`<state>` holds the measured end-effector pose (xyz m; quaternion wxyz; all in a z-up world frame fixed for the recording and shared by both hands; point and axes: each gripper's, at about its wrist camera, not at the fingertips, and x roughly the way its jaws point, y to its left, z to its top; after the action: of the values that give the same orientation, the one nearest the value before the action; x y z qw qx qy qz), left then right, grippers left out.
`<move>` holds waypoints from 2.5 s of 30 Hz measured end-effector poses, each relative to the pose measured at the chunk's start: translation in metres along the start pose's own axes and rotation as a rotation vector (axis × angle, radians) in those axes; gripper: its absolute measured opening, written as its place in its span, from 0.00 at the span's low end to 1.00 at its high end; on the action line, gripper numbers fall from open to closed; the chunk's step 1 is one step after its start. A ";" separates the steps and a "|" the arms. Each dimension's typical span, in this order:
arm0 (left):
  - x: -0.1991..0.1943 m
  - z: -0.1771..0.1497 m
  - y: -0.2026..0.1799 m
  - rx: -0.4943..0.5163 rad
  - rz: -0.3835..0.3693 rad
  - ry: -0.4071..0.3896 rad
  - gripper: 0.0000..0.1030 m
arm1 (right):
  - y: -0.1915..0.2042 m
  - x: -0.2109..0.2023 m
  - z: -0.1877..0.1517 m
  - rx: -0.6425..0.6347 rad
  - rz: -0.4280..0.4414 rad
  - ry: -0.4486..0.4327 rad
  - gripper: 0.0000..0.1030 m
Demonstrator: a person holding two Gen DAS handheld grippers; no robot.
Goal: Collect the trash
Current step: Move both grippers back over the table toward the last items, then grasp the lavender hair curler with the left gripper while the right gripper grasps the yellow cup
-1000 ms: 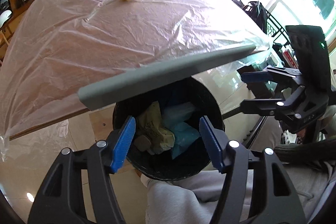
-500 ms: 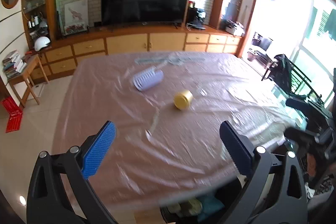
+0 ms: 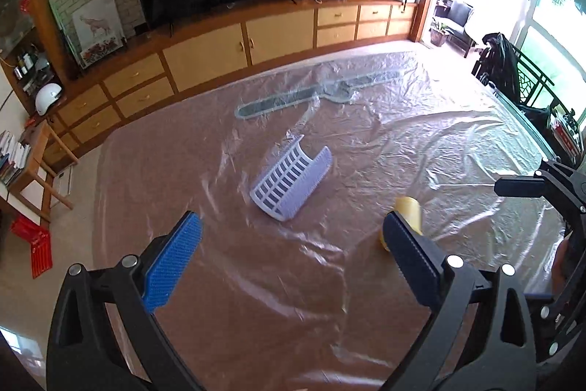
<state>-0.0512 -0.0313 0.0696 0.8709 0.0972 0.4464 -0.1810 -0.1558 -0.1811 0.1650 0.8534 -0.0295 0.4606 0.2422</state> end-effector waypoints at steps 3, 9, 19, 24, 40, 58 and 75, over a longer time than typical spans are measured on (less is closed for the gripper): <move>0.025 0.007 0.006 0.001 -0.017 0.036 0.97 | -0.001 0.020 0.008 -0.020 0.005 0.034 0.94; 0.051 0.017 0.008 0.042 -0.029 0.064 0.97 | 0.000 0.043 0.016 -0.052 0.023 0.075 0.88; 0.066 0.026 0.008 0.086 -0.080 0.078 0.97 | -0.004 0.056 0.017 -0.054 0.054 0.092 0.83; 0.074 0.028 0.007 0.092 -0.085 0.094 0.85 | -0.003 0.058 0.019 -0.053 0.067 0.096 0.77; 0.079 0.026 0.010 0.093 -0.116 0.115 0.71 | -0.004 0.064 0.022 -0.042 0.120 0.108 0.72; 0.079 0.027 0.013 0.114 -0.137 0.129 0.46 | -0.009 0.067 0.023 -0.033 0.151 0.121 0.48; 0.076 0.033 0.005 0.095 -0.115 0.128 0.43 | -0.024 0.059 0.020 0.065 0.183 0.107 0.41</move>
<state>0.0159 -0.0544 0.0272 0.8232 0.1241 0.4969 -0.2451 -0.1030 -0.1744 0.1251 0.8025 0.0275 0.5136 0.3023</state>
